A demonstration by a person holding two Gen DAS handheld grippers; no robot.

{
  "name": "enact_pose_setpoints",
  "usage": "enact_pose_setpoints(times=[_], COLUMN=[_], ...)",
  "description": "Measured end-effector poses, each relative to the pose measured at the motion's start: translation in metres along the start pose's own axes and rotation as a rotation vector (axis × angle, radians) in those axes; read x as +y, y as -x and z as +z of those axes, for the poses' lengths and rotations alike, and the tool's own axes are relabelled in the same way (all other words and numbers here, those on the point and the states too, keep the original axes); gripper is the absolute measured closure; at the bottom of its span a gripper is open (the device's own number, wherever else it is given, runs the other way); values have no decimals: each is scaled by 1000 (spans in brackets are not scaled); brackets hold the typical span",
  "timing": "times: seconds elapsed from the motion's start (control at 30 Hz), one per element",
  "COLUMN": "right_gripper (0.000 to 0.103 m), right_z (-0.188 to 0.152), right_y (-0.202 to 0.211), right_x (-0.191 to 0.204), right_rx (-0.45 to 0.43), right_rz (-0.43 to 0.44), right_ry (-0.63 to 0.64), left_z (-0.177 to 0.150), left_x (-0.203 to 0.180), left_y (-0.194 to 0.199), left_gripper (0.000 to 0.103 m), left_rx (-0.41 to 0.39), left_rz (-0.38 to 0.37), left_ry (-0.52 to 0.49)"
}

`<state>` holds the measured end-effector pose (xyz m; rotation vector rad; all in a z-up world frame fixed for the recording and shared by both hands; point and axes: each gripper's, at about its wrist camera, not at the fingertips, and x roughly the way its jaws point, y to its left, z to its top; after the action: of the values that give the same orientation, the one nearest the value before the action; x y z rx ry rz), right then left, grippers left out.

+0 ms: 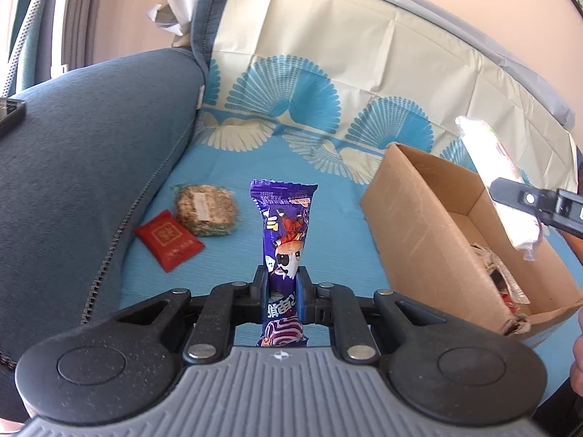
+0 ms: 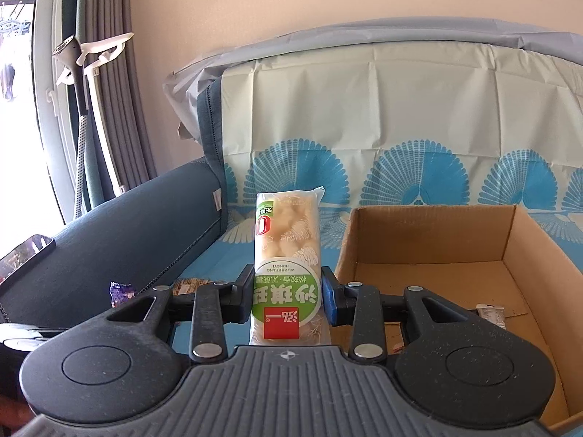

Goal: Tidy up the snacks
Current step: 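Open both tools to drop the purple bar and peanut bar into the box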

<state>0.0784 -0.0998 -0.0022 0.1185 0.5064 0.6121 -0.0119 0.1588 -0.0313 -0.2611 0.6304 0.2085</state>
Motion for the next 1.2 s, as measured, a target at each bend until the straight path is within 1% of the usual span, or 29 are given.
enact_pose_setpoints(times=[0.13,0.3,0.53,0.7,0.8,0.93,1.17,1.2], right_gripper=[65,65,65,65,65,65,65,63], right_z=[7,13,15,12,11,10,11,11], right_y=[4,5,8,10,13,16,23,23], right_x=[-12,-33,-77,-103,-111,-119,-124,-124], right_rx=[-27,-45,-51,-45,-55,-69,-114,-119], right_rz=[-32,-91,-221,-298,-321,-337,-361,-366], right_ry=[-25,-75,-174,-236,-251,-271,-287,-287], left_z=[8,30,61,68,70,75,87,88], left_x=[-26,-63,-124,-164,-184,-206,-228,-230], left_y=[-2,-4,-14,-23,-29,-30,-30,-30], left_gripper=[88,88,88,88,88,88,88,87], left_rx=[-11,-37,-69,-75,-75,-100,-121,-123], left_rz=[-21,-64,-136,-198,-223,-255,-296,-302], left_ry=[-14,-46,-92,-134,-151,-164,-183,-182])
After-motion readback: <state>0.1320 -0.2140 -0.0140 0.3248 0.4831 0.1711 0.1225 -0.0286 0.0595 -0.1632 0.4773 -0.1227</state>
